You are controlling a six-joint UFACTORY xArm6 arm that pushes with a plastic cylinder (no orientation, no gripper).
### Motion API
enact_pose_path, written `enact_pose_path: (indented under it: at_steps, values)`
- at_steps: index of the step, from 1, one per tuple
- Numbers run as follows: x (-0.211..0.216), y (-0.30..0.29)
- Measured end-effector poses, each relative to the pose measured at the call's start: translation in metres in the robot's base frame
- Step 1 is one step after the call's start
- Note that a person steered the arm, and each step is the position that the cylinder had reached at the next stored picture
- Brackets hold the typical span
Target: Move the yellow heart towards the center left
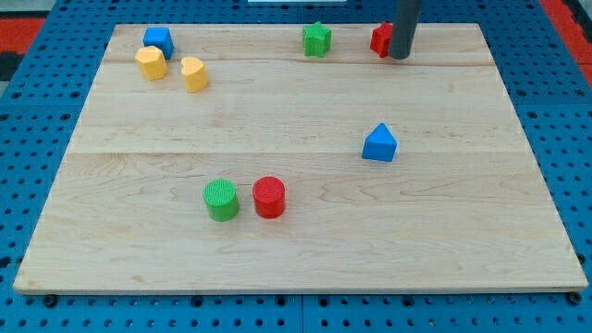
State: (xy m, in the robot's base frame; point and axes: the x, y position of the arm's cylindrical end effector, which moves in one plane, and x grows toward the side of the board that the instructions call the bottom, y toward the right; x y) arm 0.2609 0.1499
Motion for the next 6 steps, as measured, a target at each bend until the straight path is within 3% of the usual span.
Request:
enact_pose_path:
  at_steps: [6]
  values:
    - [0.052,-0.021]
